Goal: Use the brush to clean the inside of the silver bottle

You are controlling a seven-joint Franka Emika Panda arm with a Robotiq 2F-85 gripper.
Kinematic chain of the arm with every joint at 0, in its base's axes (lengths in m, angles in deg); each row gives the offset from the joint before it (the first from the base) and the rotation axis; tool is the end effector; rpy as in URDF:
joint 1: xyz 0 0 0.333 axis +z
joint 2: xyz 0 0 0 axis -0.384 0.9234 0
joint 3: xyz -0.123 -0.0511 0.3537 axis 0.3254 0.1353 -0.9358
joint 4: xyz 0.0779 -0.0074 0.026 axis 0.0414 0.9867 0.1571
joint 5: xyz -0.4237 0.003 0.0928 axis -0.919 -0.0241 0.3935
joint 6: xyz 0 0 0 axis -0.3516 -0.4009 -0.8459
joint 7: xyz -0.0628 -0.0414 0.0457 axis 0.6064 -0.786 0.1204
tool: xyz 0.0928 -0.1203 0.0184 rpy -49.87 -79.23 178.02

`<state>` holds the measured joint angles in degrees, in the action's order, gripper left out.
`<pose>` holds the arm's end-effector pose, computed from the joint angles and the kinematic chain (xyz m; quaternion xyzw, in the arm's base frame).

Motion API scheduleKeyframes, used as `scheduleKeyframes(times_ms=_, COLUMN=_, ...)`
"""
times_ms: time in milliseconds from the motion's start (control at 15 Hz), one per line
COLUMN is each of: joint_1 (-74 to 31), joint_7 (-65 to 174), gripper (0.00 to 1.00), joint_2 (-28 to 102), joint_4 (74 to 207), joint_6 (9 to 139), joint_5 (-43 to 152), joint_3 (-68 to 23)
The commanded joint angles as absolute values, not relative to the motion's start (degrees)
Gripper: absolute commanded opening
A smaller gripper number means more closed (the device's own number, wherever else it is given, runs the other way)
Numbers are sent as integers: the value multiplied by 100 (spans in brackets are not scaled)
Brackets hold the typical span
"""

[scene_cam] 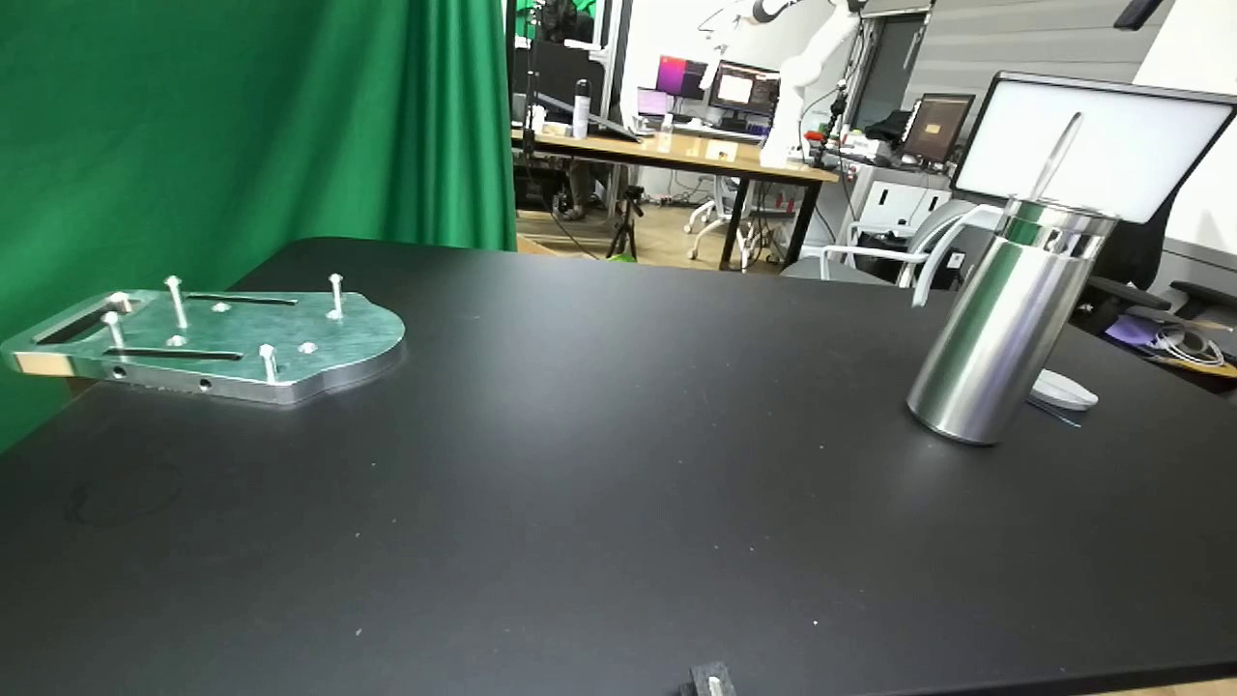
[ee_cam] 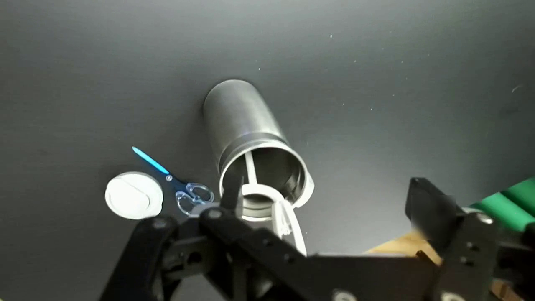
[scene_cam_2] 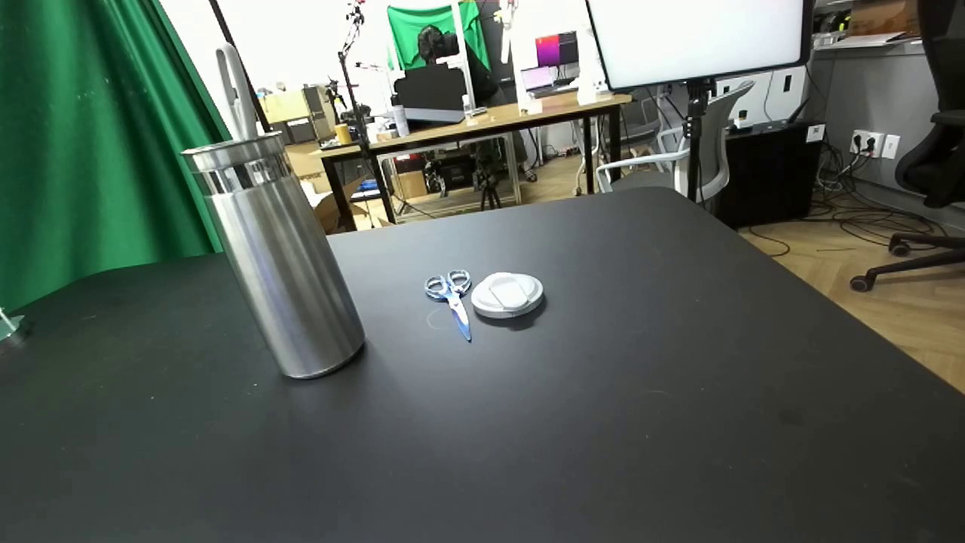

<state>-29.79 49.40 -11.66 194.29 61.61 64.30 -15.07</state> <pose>0.3822 -0.1188 0.4563 -0.9771 0.1719 -0.0801 0.0965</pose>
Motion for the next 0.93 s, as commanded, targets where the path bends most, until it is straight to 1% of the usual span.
scheduleKeyframes(times_ms=0, joint_1=-3138, joint_7=5862, gripper=100, joint_2=-181, joint_4=18652, joint_6=6580, joint_5=6638, joint_3=-1758)
scheduleKeyframes(times_ms=467, joint_1=-3360, joint_7=7713, gripper=100, joint_2=1223, joint_4=17486, joint_6=6847, joint_5=6444, joint_3=-1980)
scheduleKeyframes(times_ms=867, joint_1=-3286, joint_7=9545, gripper=100, joint_2=1583, joint_4=17427, joint_6=7047, joint_5=6301, joint_3=-2047)
